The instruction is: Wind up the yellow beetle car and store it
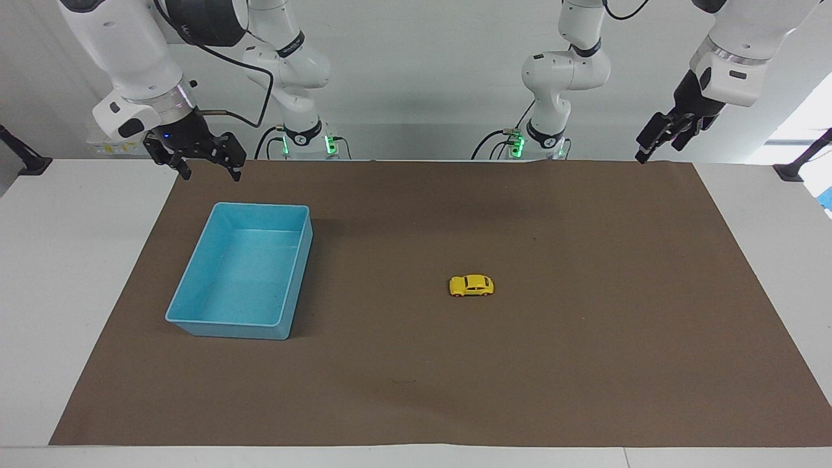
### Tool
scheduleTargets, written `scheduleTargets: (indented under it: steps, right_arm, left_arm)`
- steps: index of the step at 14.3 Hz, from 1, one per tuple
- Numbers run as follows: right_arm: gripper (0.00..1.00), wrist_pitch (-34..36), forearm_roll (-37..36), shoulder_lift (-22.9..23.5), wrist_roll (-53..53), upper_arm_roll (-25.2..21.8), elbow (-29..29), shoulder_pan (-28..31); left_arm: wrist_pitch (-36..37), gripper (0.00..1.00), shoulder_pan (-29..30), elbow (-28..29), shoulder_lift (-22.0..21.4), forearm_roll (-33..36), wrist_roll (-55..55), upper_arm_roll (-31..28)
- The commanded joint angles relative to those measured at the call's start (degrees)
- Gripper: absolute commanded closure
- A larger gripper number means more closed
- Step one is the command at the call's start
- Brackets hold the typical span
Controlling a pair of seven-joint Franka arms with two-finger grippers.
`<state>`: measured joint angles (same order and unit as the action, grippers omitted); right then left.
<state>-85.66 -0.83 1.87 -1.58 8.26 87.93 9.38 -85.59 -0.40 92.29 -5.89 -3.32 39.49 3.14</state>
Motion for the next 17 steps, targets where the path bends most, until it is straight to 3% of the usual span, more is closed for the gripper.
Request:
scheduleTargets:
  steps: [1, 10, 13, 17]
  right_arm:
    - [0.0, 0.2, 1.0, -0.1, 1.3, 0.4, 0.1, 0.9]
    - [0.0, 0.2, 1.0, -0.1, 1.3, 0.5, 0.1, 0.9]
    - [0.0, 0.2, 1.0, -0.1, 1.4, 0.4, 0.1, 0.9]
    - [0.0, 0.2, 1.0, -0.1, 1.3, 0.5, 0.1, 0.9]
  left_arm:
    - [-0.5, 0.0, -1.8, 2.2, -1.8, -0.6, 9.7, -0.8]
    - [-5.0, 0.0, -2.2, 2.9, -0.9, -0.6, 46.3, -0.7]
    - [-6.0, 0.0, -2.9, 3.0, 0.0, -0.5, 53.6, -0.7]
    - [-9.1, 0.0, -8.2, 3.1, 3.1, -0.6, 61.1, -0.7]
